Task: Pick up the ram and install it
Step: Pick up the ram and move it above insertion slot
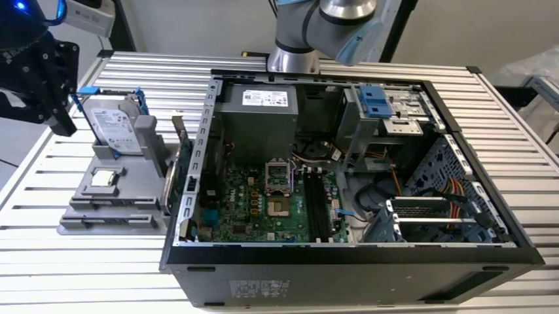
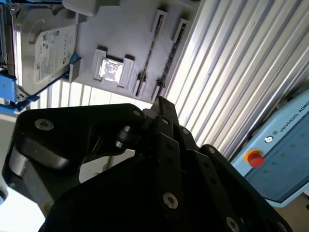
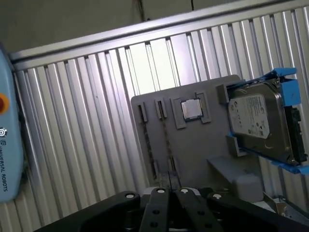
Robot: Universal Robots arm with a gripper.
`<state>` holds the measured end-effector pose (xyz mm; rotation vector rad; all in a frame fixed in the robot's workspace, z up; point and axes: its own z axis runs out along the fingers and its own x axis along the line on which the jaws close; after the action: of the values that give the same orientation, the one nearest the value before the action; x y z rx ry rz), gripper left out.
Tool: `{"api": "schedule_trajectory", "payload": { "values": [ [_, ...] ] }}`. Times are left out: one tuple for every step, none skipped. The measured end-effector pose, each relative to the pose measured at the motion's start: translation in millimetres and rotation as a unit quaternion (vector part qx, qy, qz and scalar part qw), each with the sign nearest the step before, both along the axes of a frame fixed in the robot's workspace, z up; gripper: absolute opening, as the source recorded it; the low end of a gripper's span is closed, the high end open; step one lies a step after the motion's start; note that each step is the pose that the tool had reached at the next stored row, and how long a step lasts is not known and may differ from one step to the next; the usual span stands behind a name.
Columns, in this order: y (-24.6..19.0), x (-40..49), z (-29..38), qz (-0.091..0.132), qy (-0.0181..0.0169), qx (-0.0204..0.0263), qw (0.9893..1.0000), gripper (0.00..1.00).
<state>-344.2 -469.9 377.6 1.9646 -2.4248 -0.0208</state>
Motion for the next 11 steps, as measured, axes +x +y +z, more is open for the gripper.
{"api": "schedule_trajectory", "payload": {
  "values": [
    [0.0, 0.0, -0.2, 0.008, 0.0000, 0.0000, 1.0000, 0.00],
    [0.0, 0.0, -0.3, 0.016, 0.0000, 0.0001, 0.9999, 0.00],
    [0.0, 0.0, -0.5, 0.024, -0.0001, 0.0002, 0.9997, 0.00],
    [0.0, 0.0, -0.7, 0.032, 0.0000, 0.0003, 0.9995, 0.00],
    [0.0, 0.0, -0.8, 0.040, 0.0000, 0.0004, 0.9992, 0.00],
    [0.1, 0.0, -1.0, 0.047, 0.0000, 0.0006, 0.9989, 0.00],
    [0.1, 0.0, -1.1, 0.054, -0.0001, 0.0007, 0.9985, 0.00],
    [0.1, 0.0, -1.3, 0.061, -0.0001, 0.0009, 0.9981, 0.00],
    [0.1, 0.0, -1.4, 0.068, -0.0001, 0.0010, 0.9977, 0.00],
    [0.2, 0.0, -1.5, 0.075, -0.0001, 0.0011, 0.9972, 0.00],
    [0.2, 0.0, -1.7, 0.082, -0.0001, 0.0012, 0.9967, 0.00]
  ]
}}
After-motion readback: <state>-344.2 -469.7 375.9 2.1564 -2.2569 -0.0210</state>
